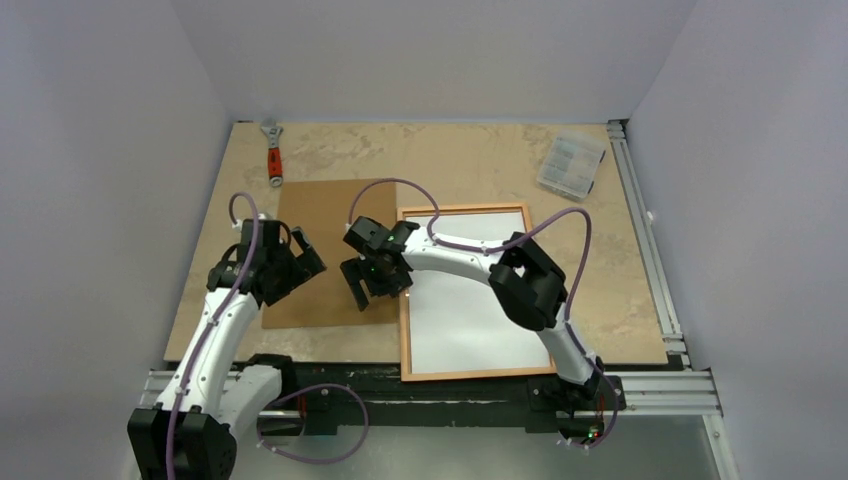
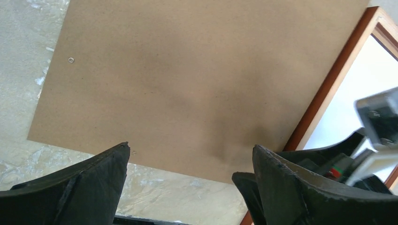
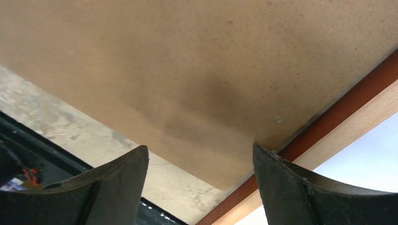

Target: Put the photo into the frame

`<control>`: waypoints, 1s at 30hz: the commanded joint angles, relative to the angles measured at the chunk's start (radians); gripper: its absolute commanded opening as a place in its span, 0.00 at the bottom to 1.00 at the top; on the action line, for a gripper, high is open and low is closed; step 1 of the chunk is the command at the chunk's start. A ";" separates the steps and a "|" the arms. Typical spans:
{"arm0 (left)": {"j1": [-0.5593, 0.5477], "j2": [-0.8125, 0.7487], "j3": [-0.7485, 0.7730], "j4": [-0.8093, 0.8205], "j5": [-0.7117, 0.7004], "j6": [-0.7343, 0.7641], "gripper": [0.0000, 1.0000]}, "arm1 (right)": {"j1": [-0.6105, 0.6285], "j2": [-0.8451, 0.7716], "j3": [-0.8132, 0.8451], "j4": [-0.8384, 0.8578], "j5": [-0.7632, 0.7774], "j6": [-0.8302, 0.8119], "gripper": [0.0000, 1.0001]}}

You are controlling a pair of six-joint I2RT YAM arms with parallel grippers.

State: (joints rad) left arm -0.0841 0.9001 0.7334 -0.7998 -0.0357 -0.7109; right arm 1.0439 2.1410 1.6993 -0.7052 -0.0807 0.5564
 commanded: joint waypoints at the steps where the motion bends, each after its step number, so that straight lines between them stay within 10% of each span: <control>1: 0.074 0.029 -0.012 0.036 0.087 0.055 1.00 | -0.017 0.011 0.050 -0.097 0.143 0.025 0.82; 20: 0.348 0.398 0.114 0.054 -0.059 0.130 1.00 | -0.163 -0.078 -0.153 0.016 0.048 0.041 0.83; 30: 0.400 0.589 0.140 0.110 0.113 0.132 0.99 | -0.163 -0.050 -0.180 0.120 -0.130 0.073 0.81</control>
State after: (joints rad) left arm 0.3035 1.4418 0.8322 -0.7227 0.0002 -0.6033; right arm 0.8745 2.0743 1.5536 -0.6479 -0.1162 0.6056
